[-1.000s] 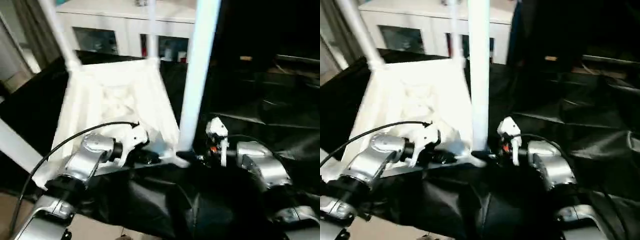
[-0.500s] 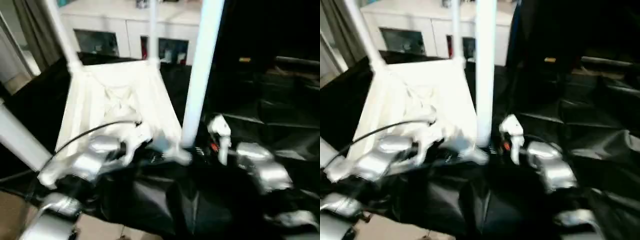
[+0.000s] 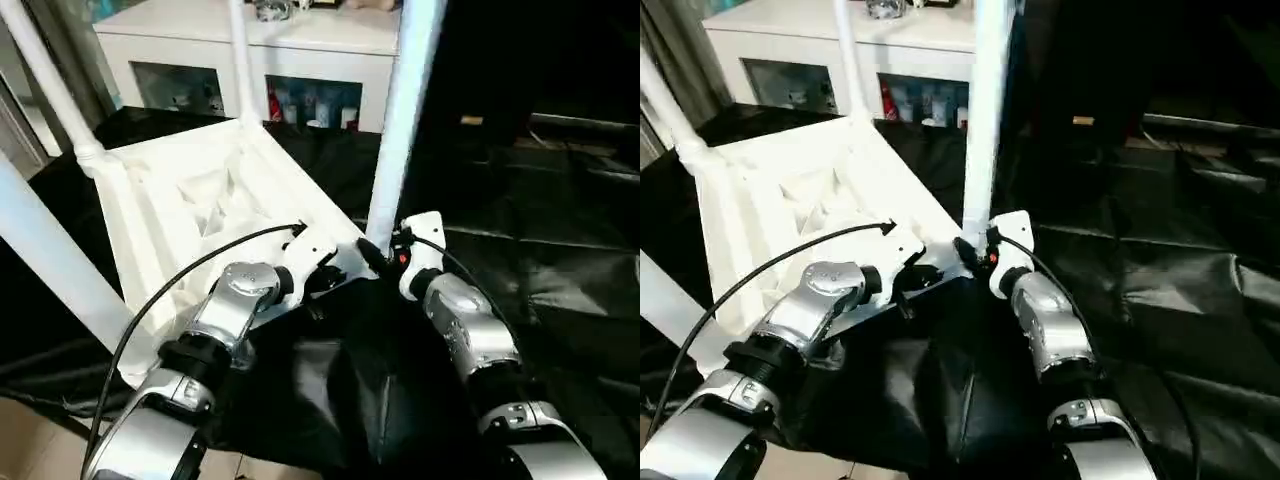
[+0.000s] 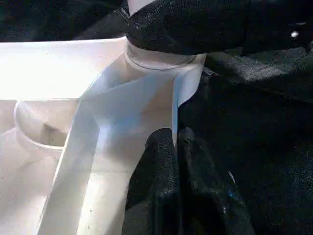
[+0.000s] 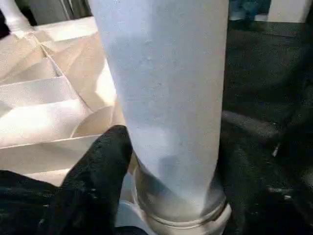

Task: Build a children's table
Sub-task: Rotate leg to tighten

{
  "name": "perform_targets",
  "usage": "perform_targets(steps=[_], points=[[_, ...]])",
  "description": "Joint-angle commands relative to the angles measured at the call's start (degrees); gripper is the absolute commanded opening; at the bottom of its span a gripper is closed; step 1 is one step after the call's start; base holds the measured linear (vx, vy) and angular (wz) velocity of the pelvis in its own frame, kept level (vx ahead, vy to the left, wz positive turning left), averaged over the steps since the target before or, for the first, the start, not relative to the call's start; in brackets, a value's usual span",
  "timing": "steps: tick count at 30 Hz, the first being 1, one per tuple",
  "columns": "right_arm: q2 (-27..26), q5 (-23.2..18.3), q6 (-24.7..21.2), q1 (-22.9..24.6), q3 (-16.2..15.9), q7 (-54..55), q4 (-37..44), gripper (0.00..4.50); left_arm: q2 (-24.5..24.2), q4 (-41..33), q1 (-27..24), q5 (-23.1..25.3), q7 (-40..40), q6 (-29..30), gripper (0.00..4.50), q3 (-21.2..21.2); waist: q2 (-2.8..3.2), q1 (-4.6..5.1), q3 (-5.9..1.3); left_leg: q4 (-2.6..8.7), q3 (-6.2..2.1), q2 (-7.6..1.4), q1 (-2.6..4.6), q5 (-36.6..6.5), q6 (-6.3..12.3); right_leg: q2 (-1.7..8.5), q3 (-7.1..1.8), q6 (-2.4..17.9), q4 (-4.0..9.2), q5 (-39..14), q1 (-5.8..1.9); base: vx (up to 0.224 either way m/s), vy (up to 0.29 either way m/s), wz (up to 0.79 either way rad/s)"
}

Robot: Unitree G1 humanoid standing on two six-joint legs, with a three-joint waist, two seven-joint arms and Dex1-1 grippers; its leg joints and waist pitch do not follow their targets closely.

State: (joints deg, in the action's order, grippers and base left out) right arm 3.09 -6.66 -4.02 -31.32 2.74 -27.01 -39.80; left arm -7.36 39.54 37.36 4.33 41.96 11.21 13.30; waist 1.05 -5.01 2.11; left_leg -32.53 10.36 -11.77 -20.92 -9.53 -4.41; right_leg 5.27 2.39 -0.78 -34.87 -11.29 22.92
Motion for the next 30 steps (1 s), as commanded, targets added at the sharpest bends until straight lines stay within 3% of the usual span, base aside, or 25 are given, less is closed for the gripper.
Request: perform_targets(steps=[1,2,3,7,9,12,15,16,17,20,24,25,26,27,28,29,30], points=[[-2.72,-0.50,-2.82,2.38,-6.69,-9.55,-1.06,3.18,2.65,-1.73,0.91,-2.03,0.25,-3.17,0.00,0.36,-0.89,-0.06,-2.69,4.06,-0.15,-0.76,0.22,-16.63,0.93,2.27,-1.64,9.67,5.17,-15.31,-2.12,0.000,0.000,0.00],[-1.81,-0.23,-2.50,2.70,-7.01,-10.71,-0.40,3.18,2.45,-1.79,0.76,-1.98,0.75,-3.33,0.00,0.44,-0.16,-0.17,-2.81,3.99,-0.22,-0.80,0.25,-16.27,0.94,2.31,-1.69,9.90,4.98,-14.25,-2.17,0.000,0.000,0.00],[-0.06,-0.36,-2.57,3.31,-7.08,-12.65,1.02,3.18,2.10,-1.87,0.53,-1.93,1.62,-3.64,0.00,0.65,-0.66,-0.09,-2.82,3.88,-0.09,-0.75,0.24,-15.91,1.27,2.19,-1.63,10.00,5.08,-13.13,-2.29,0.000,0.000,0.00],[5.74,-2.05,-3.47,5.50,-5.97,-18.30,6.09,3.18,0.99,-2.57,-0.35,-1.97,3.88,-4.56,0.00,1.03,-0.84,-0.72,-3.08,3.43,0.09,-0.79,0.16,-12.87,2.97,2.12,-1.66,11.16,4.56,-8.12,-2.66,0.000,0.000,0.00],[11.98,-4.36,-4.89,8.08,-4.22,-23.78,11.09,3.18,0.13,-3.99,-1.53,-2.18,4.96,-5.84,0.00,1.02,-1.16,-1.12,-3.11,3.17,0.14,-0.78,-0.01,-10.72,4.16,2.09,-1.62,11.70,4.28,-5.72,-2.97,0.000,0.000,0.00],[16.57,-5.76,-6.42,10.28,-3.26,-28.61,14.97,3.18,-0.42,-5.90,-3.00,-2.60,5.87,-6.66,0.00,0.92,-1.30,-1.52,-3.09,3.08,0.17,-0.83,-0.17,-10.41,5.08,2.19,-1.46,11.52,4.36,-6.69,-2.93,0.000,0.000,0.00],[18.68,-6.78,-8.02,11.56,-3.26,-31.13,17.66,3.18,-0.22,-7.51,-4.10,-3.27,5.60,-6.74,0.00,0.31,-1.61,-1.30,-2.77,3.17,0.15,-0.80,-0.38,-11.26,5.20,2.18,-1.38,11.04,4.62,-9.53,-2.86,0.000,0.000,0.00],[20.66,-7.71,-9.70,12.97,-3.83,-33.80,20.58,3.18,-0.07,-9.84,-5.57,-3.94,5.16,-6.25,0.00,-0.29,-1.56,-1.20,-2.46,3.31,0.14,-0.84,-0.36,-11.73,5.07,2.14,-1.37,10.75,4.84,-11.19,-2.60,0.000,0.000,0.00],[21.47,-8.27,-10.72,13.63,-4.19,-35.12,22.01,3.22,-0.20,-11.37,-6.45,-4.18,5.12,-5.53,0.45,-0.41,-1.65,-1.31,-2.40,3.32,0.05,-1.03,-0.34,-11.85,5.20,2.14,-1.46,10.55,4.78,-11.24,-2.72,0.000,0.000,0.00],[23.11,-9.91,-13.12,15.43,-5.42,-36.96,26.11,3.22,-0.32,-17.49,-9.75,-5.26,4.26,-2.65,0.62,-1.19,-1.47,-1.26,-2.14,3.23,0.09,-1.17,-0.43,-10.45,5.64,2.06,-1.54,11.41,4.48,-8.48,-2.39,0.000,0.000,0.00],[19.93,-10.72,-13.85,15.59,-5.47,-34.59,28.37,3.22,0.19,-32.38,-18.03,-6.97,-0.09,2.06,0.95,-3.30,-1.90,-0.12,-1.68,3.09,0.14,-1.29,-1.06,-7.51,6.93,1.59,-1.29,14.51,3.58,0.96,-2.14,0.000,0.000,0.00],[19.52,-11.05,-14.37,15.60,-5.63,-34.56,28.89,3.22,0.28,-34.78,-19.53,-7.19,-0.85,2.98,1.06,-3.80,-1.94,0.02,-1.52,3.08,0.18,-1.29,-1.08,-8.03,7.14,1.63,-1.28,14.55,3.71,0.36,-2.04,0.000,0.000,0.00],[18.97,-11.44,-14.93,15.47,-5.93,-34.51,29.36,3.22,0.24,-37.80,-21.54,-7.50,-1.51,4.04,1.06,-4.34,-2.59,0.25,-0.79,3.37,0.28,-1.28,-1.13,-10.03,7.16,1.56,-1.29,13.98,4.16,-3.28,-1.81,0.000,0.000,0.00],[18.56,-11.89,-15.68,15.39,-6.22,-34.58,30.01,3.22,-0.02,-40.79,-23.61,-7.74,-2.05,5.05,1.25,-4.71,-2.67,0.30,-0.41,3.62,0.25,-1.38,-1.05,-11.73,6.60,1.69,-1.40,13.20,4.56,-7.35,-1.72,0.000,0.000,0.00],[17.98,-12.08,-16.10,15.05,-6.62,-34.45,30.19,3.22,-0.38,-44.13,-26.16,-8.14,-2.56,6.32,1.25,-5.19,-2.82,0.37,-0.22,3.71,0.22,-1.51,-1.05,-12.28,6.24,1.74,-1.46,12.78,4.56,-8.73,-1.67,0.000,0.000,0.00],[17.60,-12.16,-16.25,14.76,-6.92,-34.36,30.16,3.22,-0.71,-46.38,-27.96,-8.48,-2.76,7.21,1.25,-5.43,-2.61,0.40,-0.20,3.88,0.00,-1.64,-1.16,-12.30,5.87,1.93,-1.45,12.62,4.44,-9.33,-1.85,0.000,0.000,0.00],[16.89,-12.10,-16.13,14.19,-7.34,-33.96,29.72,3.22,-1.51,-49.94,-31.00,-8.80,-2.93,8.27,1.36,-5.53,-2.95,0.77,0.59,4.23,0.18,-1.63,-0.90,-14.47,4.88,1.53,-1.62,11.36,5.17,-13.02,-1.12,0.000,0.000,0.00]])
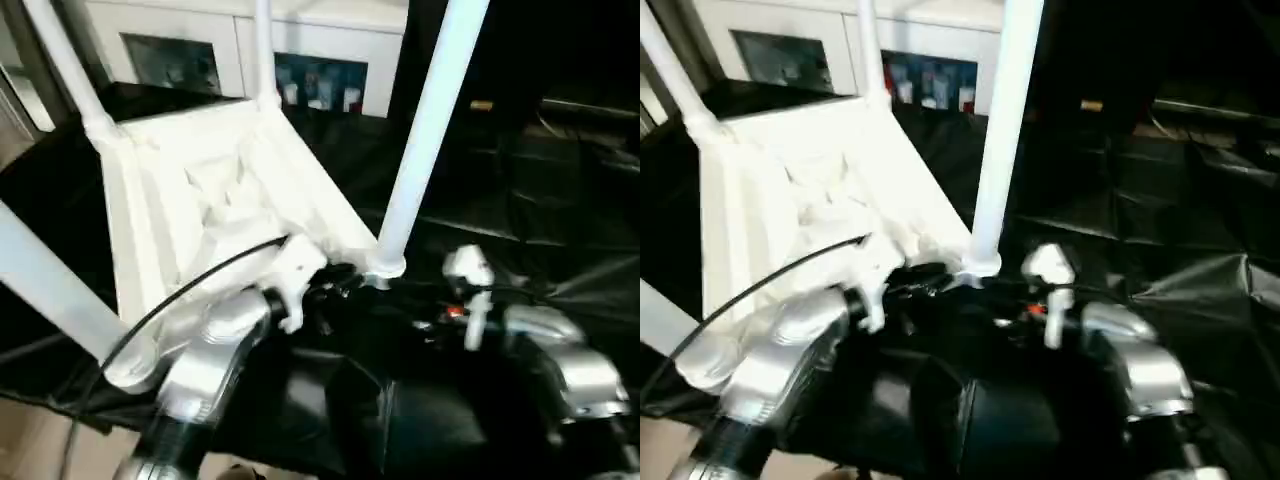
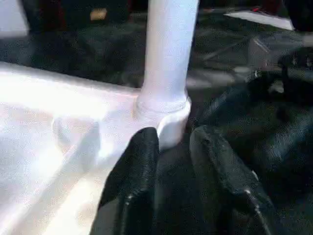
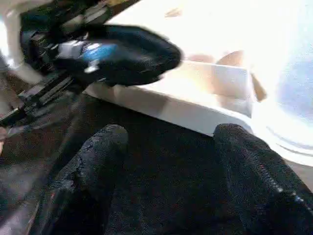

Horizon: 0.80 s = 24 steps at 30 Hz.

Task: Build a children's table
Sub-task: Rotate leg to tighten, then rotate table base

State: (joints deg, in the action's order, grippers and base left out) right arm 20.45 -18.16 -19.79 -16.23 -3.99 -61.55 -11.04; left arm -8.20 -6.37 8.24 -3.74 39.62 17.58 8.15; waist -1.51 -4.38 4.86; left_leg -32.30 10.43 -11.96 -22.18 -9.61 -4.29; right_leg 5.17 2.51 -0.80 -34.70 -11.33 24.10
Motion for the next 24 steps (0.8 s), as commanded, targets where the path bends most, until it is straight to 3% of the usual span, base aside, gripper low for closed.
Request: perform_targets(steps=[1,2,3,4,5,7,8,9,10,11,12,13,14,16,20,21,24], points=[[-0.47,-0.60,-0.36,-0.89,-0.61,0.58,0.95,3.22,-0.67,-4.04,-1.88,-0.73,-0.60,1.90,1.61,-0.38,-0.21,0.12,-2.24,4.04,-0.07,-1.55,0.37,-14.71,4.23,1.78,-1.76,11.32,4.76,-13.23,-2.40,0.000,0.000,0.00],[-2.65,0.25,1.13,-2.73,-0.40,2.97,-1.59,3.22,-1.63,-10.27,-7.31,-1.50,-1.40,4.26,1.61,-0.65,-0.69,0.29,-1.81,4.20,0.05,-1.51,0.47,-15.47,3.75,1.62,-1.86,10.64,5.13,-14.48,-2.10,0.000,0.000,0.00],[-4.62,0.86,2.64,-4.50,0.31,5.43,-4.29,3.22,-2.19,-14.12,-11.10,-1.83,-1.95,5.35,1.66,-0.93,-1.08,0.90,-1.61,4.47,-0.23,-1.59,-0.17,-14.67,3.29,1.92,-1.80,11.24,4.67,-13.18,-2.47,0.000,0.000,0.00],[-4.62,0.86,2.64,-4.50,0.31,5.43,-4.29,3.22,-2.19,-14.12,-11.10,-1.83,-1.95,5.35,1.73,-0.93,-0.88,1.05,-1.57,4.47,-0.25,-1.61,-0.18,-14.47,3.11,1.96,-1.75,11.42,4.56,-13.21,-2.38,0.000,0.000,0.00],[-5.62,1.13,3.37,-5.38,0.81,6.74,-5.67,3.22,-2.44,-15.83,-12.74,-2.01,-2.37,5.96,1.73,-1.04,-0.59,1.10,-1.46,4.44,-0.08,-1.57,0.31,-14.41,3.12,1.72,-1.84,11.37,4.86,-13.07,-2.04,0.000,0.000,0.00],[-8.72,1.89,5.43,-8.84,2.06,11.32,-10.93,3.22,-3.52,-20.28,-18.17,-3.00,-2.64,7.35,1.87,-2.20,-1.17,1.30,-1.15,4.20,0.24,-1.65,0.54,-12.55,3.41,1.50,-1.98,12.77,4.43,-8.81,-1.95,0.000,0.000,0.00],[-9.58,2.07,5.95,-9.85,2.32,12.56,-12.53,3.22,-3.79,-21.26,-19.63,-3.57,-2.45,7.67,2.01,-2.81,-0.90,1.21,-0.85,4.31,0.25,-1.57,0.54,-11.57,3.47,1.49,-1.99,12.85,4.36,-7.83,-1.94,0.000,0.000,0.00],[-10.31,2.44,6.43,-10.74,2.54,14.04,-14.02,3.22,-4.18,-21.99,-20.87,-4.04,-2.10,7.76,2.10,-3.38,-1.28,1.28,-0.90,4.12,0.40,-1.56,0.75,-10.69,3.60,1.42,-2.01,12.93,4.27,-6.85,-1.93,0.000,0.000,0.00],[-10.73,2.64,6.60,-11.27,2.63,15.03,-14.85,3.22,-4.50,-22.78,-21.74,-4.44,-1.98,8.15,2.16,-3.73,-1.01,1.16,-0.78,4.10,0.45,-1.49,0.79,-8.96,3.84,1.29,-2.02,13.11,4.05,-4.75,-2.00,0.000,0.000,0.00],[-11.56,2.97,7.42,-12.40,2.92,16.79,-16.75,3.22,-5.21,-23.58,-23.34,-4.88,-1.49,8.05,2.20,-4.50,-1.12,1.04,-0.75,3.90,0.66,-1.54,1.13,-7.30,4.24,1.12,-2.05,13.11,3.86,-2.16,-1.93,0.000,0.000,0.00],[-12.15,3.21,7.95,-13.23,3.16,18.17,-18.15,3.22,-5.74,-24.20,-24.57,-5.29,-1.07,7.95,2.25,-5.12,-1.46,1.09,-0.65,3.88,0.69,-1.44,0.85,-6.01,4.64,1.18,-2.00,13.21,3.61,-0.63,-2.19,0.000,0.000,0.00],[-12.66,3.56,8.58,-14.21,3.38,19.81,-19.87,3.22,-6.32,-25.20,-25.84,-5.94,-0.94,8.26,2.33,-5.82,-1.38,1.11,-0.68,3.85,0.72,-1.38,0.85,-5.93,4.69,1.26,-2.01,13.30,3.47,-0.58,-2.23,0.000,0.000,0.00],[-13.41,3.92,9.89,-15.69,4.00,22.23,-22.59,3.22,-6.96,-26.52,-27.71,-6.98,-0.70,8.48,2.47,-7.07,-1.67,1.21,-0.63,3.83,0.84,-1.39,1.00,-6.01,4.64,1.30,-2.05,13.11,3.55,-1.05,-2.18,0.000,0.000,0.00],[-13.96,4.24,10.69,-17.10,4.65,24.76,-25.12,3.22,-7.60,-27.60,-29.40,-7.85,-0.29,8.65,2.60,-8.25,-1.39,1.44,-0.34,4.11,0.86,-1.42,1.01,-7.98,3.83,1.46,-2.08,13.28,3.68,-3.71,-2.07,0.000,0.000,0.00],[-14.99,6.25,15.86,-22.55,6.94,33.91,-35.78,3.22,-11.55,-31.03,-36.34,-12.34,2.92,9.81,2.91,-12.76,-1.54,1.49,0.09,4.34,0.92,-1.35,1.37,-12.21,1.80,1.39,-2.22,11.50,4.09,-8.83,-1.71,0.000,0.000,0.00],[-14.99,6.48,16.26,-22.84,7.01,34.62,-36.47,3.22,-11.97,-31.21,-36.96,-12.64,3.32,9.84,3.05,-13.06,-1.50,1.30,0.24,4.29,1.06,-1.44,1.87,-13.65,1.21,1.25,-2.34,10.81,4.22,-10.01,-1.24,0.000,0.000,0.00],[-14.69,6.38,17.53,-24.54,8.13,37.55,-39.85,3.22,-13.88,-32.12,-40.20,-14.16,5.38,9.77,3.23,-15.32,-1.39,1.05,0.03,4.32,0.99,-1.42,1.93,-14.16,0.41,1.18,-2.41,9.77,4.00,-9.41,-1.38,0.000,0.000,0.00]])
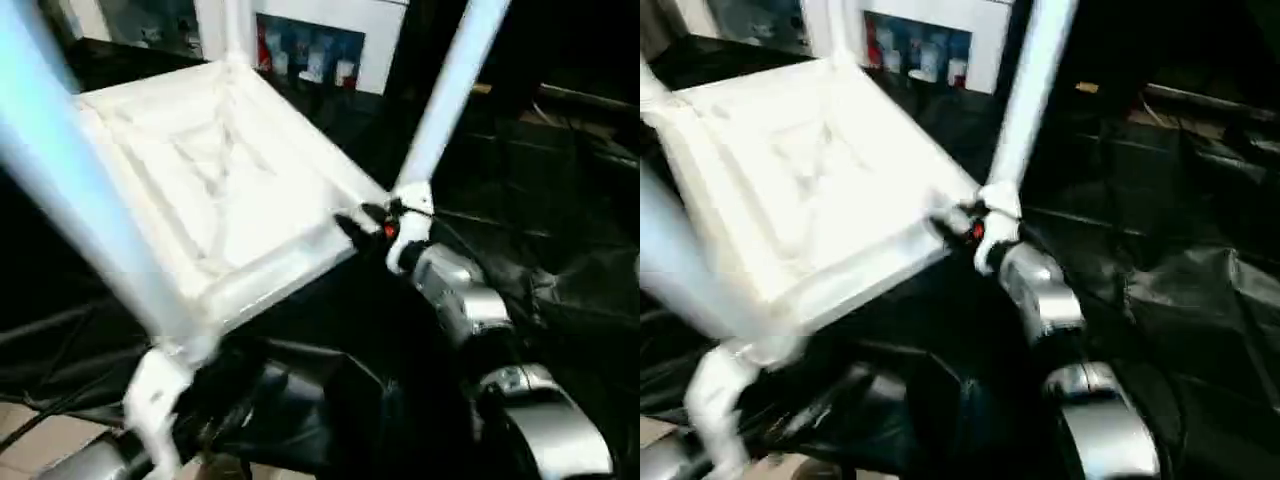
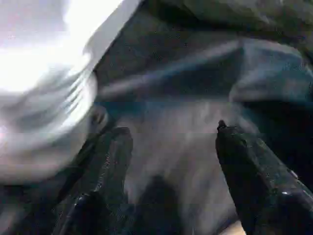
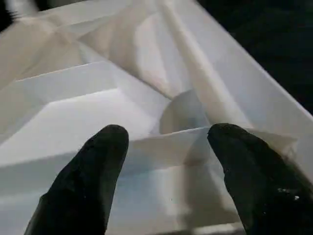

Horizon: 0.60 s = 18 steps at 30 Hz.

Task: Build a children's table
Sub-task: Rotate table base

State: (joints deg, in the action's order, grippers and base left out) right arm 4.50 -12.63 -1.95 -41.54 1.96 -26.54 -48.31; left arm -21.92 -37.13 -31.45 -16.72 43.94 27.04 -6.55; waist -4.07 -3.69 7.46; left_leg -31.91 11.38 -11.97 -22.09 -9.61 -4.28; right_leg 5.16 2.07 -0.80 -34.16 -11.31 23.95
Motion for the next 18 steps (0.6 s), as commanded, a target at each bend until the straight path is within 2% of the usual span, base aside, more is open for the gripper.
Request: perform_targets(steps=[1,3,4,5,7,8,9,10,12,13,14,16,17,18], points=[[1.54,0.74,0.21,0.09,2.61,3.34,-3.83,3.22,-0.96,-1.71,-1.61,-1.98,1.96,0.62,3.23,-1.97,1.00,0.43,-2.59,3.87,0.05,-1.35,1.75,-13.39,0.36,1.08,-1.93,9.47,3.27,-8.04,-1.32,0.000,0.000,0.00],[1.96,0.60,1.56,-1.36,3.30,4.48,-6.58,3.22,-2.46,-2.05,-3.21,-3.66,3.17,0.92,3.44,-4.65,1.05,0.34,-2.70,3.72,0.17,-1.22,1.77,-12.26,0.80,0.91,-1.97,9.29,3.10,-5.62,-1.39,0.000,0.000,0.00],[1.96,0.60,1.56,-1.36,3.30,4.48,-6.58,3.22,-2.46,-2.05,-3.21,-3.66,3.17,0.92,3.49,-4.65,1.07,0.34,-2.78,3.63,0.16,-1.18,1.70,-11.88,0.85,1.01,-1.97,9.53,2.90,-4.99,-1.45,0.000,0.000,0.00],[2.23,0.64,3.58,-2.87,3.67,3.82,-9.39,3.22,-3.83,-1.60,-3.87,-5.79,3.58,0.10,3.56,-8.55,1.13,0.34,-2.99,3.54,0.17,-1.08,1.62,-11.37,1.06,1.01,-1.91,9.91,2.76,-4.16,-1.62,0.000,0.000,0.00],[2.34,0.47,4.60,-3.56,3.81,2.30,-10.45,3.22,-4.17,-0.90,-3.34,-7.27,3.53,-0.93,3.76,-11.74,0.94,0.39,-3.02,3.40,0.26,-1.07,1.60,-11.21,1.61,0.95,-1.91,10.40,2.74,-3.48,-1.73,0.000,0.000,0.00],[2.34,0.47,4.60,-3.56,3.81,2.30,-10.45,3.22,-4.17,-0.90,-3.34,-7.27,3.53,-0.93,3.81,-11.74,0.95,0.39,-3.05,3.30,0.26,-1.03,1.56,-10.81,1.80,0.96,-1.94,10.66,2.57,-2.82,-1.78,0.000,0.000,0.00],[2.56,0.13,3.95,-3.14,2.97,-1.63,-9.33,3.22,-3.40,-0.44,0.93,-9.42,1.82,-2.89,3.84,-14.80,0.63,0.38,-3.07,3.28,0.25,-1.09,1.45,-10.17,2.41,0.93,-1.91,10.63,2.60,-2.36,-1.91,0.000,0.000,0.00],[2.66,0.04,3.48,-2.87,2.50,-3.33,-8.76,3.22,-3.08,-0.42,3.08,-10.57,0.96,-3.20,3.90,-15.77,0.77,0.21,-3.27,3.18,0.25,-1.13,1.65,-10.02,2.72,0.87,-1.92,10.83,2.45,-1.90,-1.89,0.000,0.000,0.00],[3.20,0.64,2.25,-1.34,0.83,-6.19,-6.67,3.22,-2.75,-0.82,7.44,-12.33,-0.21,-2.50,4.11,-15.21,1.01,0.02,-3.41,3.05,0.15,-1.07,1.52,-8.85,2.49,0.85,-1.82,11.60,2.01,-0.05,-2.08,0.000,0.000,0.00],[3.69,1.27,2.25,-0.18,-0.24,-7.64,-5.70,3.22,-2.62,-0.95,10.13,-13.82,-0.69,-1.49,4.19,-13.83,0.85,0.09,-3.46,2.92,0.16,-1.07,1.48,-8.50,2.60,0.93,-1.86,11.75,1.87,0.40,-2.06,0.000,0.000,0.00],[3.69,1.27,2.25,-0.18,-0.24,-7.64,-5.70,3.22,-2.62,-0.95,10.13,-13.82,-0.69,-1.49,4.25,-13.83,0.67,0.16,-3.59,2.80,0.12,-0.94,1.19,-7.76,2.60,1.07,-1.87,11.87,1.73,0.71,-2.33,0.000,0.000,0.00],[4.63,0.99,2.39,2.09,-0.40,-8.89,-3.09,3.22,-2.22,-0.19,13.80,-14.82,-0.28,-0.27,4.32,-10.40,0.66,0.16,-3.66,2.71,0.16,-1.02,1.32,-8.19,2.70,1.26,-1.94,12.05,1.82,-0.86,-2.25,0.000,0.000,0.00],[4.63,0.99,2.39,2.09,-0.40,-8.89,-3.09,3.22,-2.22,-0.19,13.80,-14.82,-0.28,-0.27,4.42,-10.40,0.59,0.06,-3.68,2.67,0.21,-1.07,1.44,-8.82,2.40,1.32,-2.02,11.89,1.96,-2.26,-2.18,0.000,0.000,0.00],[5.46,0.80,2.36,3.39,-0.22,-9.48,-1.53,3.22,-1.81,0.96,16.18,-14.22,-0.17,-0.12,4.42,-8.37,0.98,-0.03,-3.61,2.77,0.19,-1.02,1.43,-10.06,1.97,1.27,-2.01,11.81,2.20,-3.94,-2.11,0.000,0.000,0.00]])
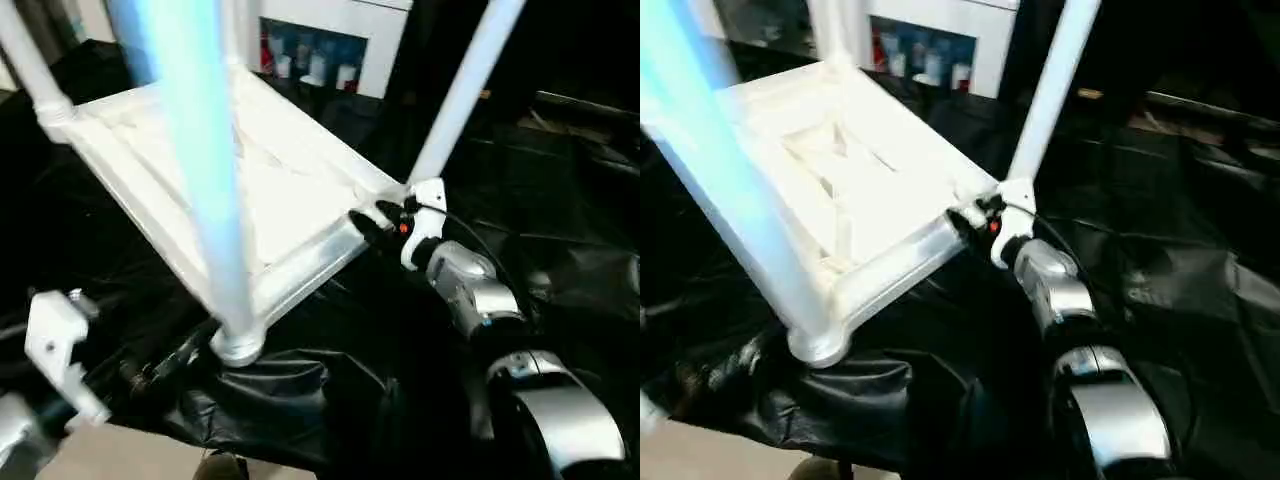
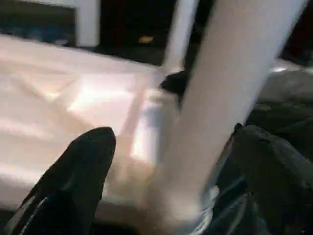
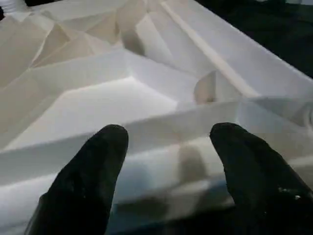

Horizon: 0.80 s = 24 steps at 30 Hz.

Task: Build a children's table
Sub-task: Rotate table base

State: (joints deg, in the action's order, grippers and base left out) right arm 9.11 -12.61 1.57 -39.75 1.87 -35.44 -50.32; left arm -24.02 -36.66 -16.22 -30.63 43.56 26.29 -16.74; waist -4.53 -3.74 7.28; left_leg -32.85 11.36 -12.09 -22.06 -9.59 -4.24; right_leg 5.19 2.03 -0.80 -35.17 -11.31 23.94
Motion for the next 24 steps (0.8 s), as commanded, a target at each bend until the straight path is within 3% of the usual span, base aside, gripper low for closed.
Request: perform_targets(steps=[1,2,5,6,7,12,15,21,24], points=[[1.56,0.86,-1.12,2.46,-0.05,-0.60,1.54,3.22,0.51,1.67,2.44,0.00,0.59,0.90,4.42,3.02,1.71,-0.06,-3.66,3.65,0.20,-0.96,1.62,-10.59,1.58,1.29,-1.99,11.88,3.16,-4.44,-2.05,0.000,0.000,0.00],[1.82,0.91,-1.15,2.74,0.01,-0.49,1.86,3.22,0.55,2.13,2.95,0.20,0.78,0.95,4.42,3.48,1.54,-0.20,-3.70,3.59,0.21,-0.89,1.66,-10.65,1.21,1.20,-1.99,11.77,3.19,-4.42,-2.02,0.000,0.000,0.00],[3.33,1.06,-1.87,4.74,0.54,-0.46,4.97,3.22,0.30,5.03,6.50,0.45,1.04,1.31,4.42,6.17,1.82,-0.22,-4.11,3.48,0.03,-0.77,1.50,-10.14,0.58,1.18,-1.89,12.05,2.88,-3.18,-2.38,0.000,0.000,0.00],[3.64,1.00,-2.26,5.28,0.59,-0.35,5.88,3.22,0.04,5.67,7.10,0.66,1.11,1.10,4.42,6.88,1.56,-0.21,-4.17,3.36,0.01,-0.71,1.36,-9.62,0.65,1.12,-1.90,12.27,2.75,-2.10,-2.51,0.000,0.000,0.00],[4.70,2.12,-2.23,6.10,0.41,1.15,6.43,3.22,-0.14,6.84,8.68,0.88,1.73,1.31,4.42,8.58,1.85,-0.27,-4.40,3.27,-0.01,-0.65,1.39,-9.41,0.64,1.13,-1.87,12.43,2.68,-1.79,-2.59,0.000,0.000,0.00],[5.81,4.36,-2.50,7.13,-0.69,2.98,5.88,3.22,-0.55,9.83,12.23,2.41,2.53,1.27,4.42,11.93,1.64,0.05,-4.56,3.00,-0.02,-0.55,1.14,-9.38,0.70,1.24,-1.86,13.23,2.64,-2.25,-2.72,0.000,0.000,0.00],[4.40,5.42,-2.69,7.02,-2.01,4.07,4.71,3.22,0.65,12.10,16.10,2.91,3.06,0.92,4.42,14.78,1.90,0.14,-4.67,2.97,-0.15,-0.63,1.22,-10.70,0.22,1.43,-1.90,13.56,2.65,-4.22,-2.64,0.000,0.000,0.00],[-0.63,7.99,-2.80,4.63,-4.14,7.48,0.11,3.22,3.59,13.52,22.51,2.80,3.70,2.27,4.42,22.66,2.16,0.02,-5.06,2.91,-0.21,-0.72,1.37,-10.53,-0.31,1.37,-1.73,14.46,2.20,-2.77,-2.69,0.000,0.000,0.00],[-2.19,8.53,-2.46,3.93,-4.86,7.51,-0.95,3.22,6.13,15.22,24.94,3.92,3.70,1.57,4.42,25.90,1.97,0.00,-5.10,2.86,-0.19,-0.69,1.24,-10.60,-0.61,1.53,-1.81,14.10,2.30,-3.02,-2.84,0.000,0.000,0.00]])
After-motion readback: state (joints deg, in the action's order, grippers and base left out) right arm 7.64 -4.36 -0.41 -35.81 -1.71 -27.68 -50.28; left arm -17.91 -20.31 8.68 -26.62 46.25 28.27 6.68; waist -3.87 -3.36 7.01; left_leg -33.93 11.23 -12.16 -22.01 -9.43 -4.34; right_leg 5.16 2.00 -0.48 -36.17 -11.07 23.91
